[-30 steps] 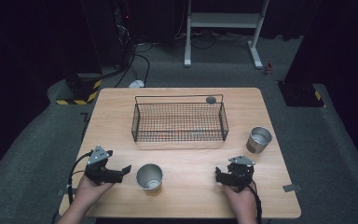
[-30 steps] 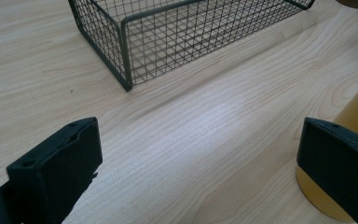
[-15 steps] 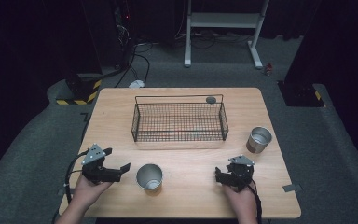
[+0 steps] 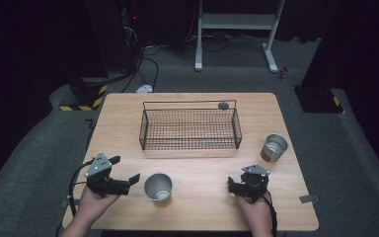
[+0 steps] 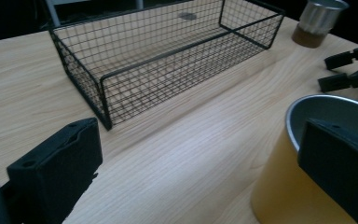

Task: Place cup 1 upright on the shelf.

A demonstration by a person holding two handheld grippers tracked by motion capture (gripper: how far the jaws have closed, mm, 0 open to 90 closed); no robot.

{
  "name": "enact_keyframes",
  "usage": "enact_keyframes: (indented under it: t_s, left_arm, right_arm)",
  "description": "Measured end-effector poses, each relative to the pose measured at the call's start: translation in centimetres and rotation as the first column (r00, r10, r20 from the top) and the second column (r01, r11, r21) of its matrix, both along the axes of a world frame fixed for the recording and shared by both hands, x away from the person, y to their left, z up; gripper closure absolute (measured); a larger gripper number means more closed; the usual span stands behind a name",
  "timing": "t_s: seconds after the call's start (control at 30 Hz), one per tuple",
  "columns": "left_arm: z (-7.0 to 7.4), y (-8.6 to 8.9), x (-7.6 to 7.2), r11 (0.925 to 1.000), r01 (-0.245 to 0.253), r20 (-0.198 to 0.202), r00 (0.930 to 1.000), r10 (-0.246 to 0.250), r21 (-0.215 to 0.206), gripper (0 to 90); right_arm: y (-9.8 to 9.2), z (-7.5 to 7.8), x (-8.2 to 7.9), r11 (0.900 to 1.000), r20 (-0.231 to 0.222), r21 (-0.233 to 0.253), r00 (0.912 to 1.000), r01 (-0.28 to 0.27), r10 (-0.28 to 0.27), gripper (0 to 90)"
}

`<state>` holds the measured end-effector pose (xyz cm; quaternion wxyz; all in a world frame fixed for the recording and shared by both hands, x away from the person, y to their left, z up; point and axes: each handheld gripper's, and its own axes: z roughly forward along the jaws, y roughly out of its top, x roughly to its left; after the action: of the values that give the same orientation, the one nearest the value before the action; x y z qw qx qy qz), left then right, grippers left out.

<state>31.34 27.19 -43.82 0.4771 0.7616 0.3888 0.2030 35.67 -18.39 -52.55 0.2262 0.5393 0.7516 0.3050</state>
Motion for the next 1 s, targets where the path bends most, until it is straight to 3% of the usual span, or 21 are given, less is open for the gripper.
enact_keyframes:
  t_s: [0.4, 1.0]
  left_arm:
    - [0.6, -1.9, -1.0, 0.9960, 0.074, 0.019, 0.9971, -0.073, -0.049, 0.1]
    - [0.4, -4.0, -1.8, 0.9860, 0.156, 0.018, 0.9877, -0.155, -0.059, 0.1]
  right_arm:
    - [0.0, 0.0, 0.0, 1.000, 0.000, -0.001, 1.0000, 0.000, 0.000, 10.2]
    - [0.0, 0.0, 0.0, 1.000, 0.001, -0.001, 1.0000, 0.000, 0.000, 10.3]
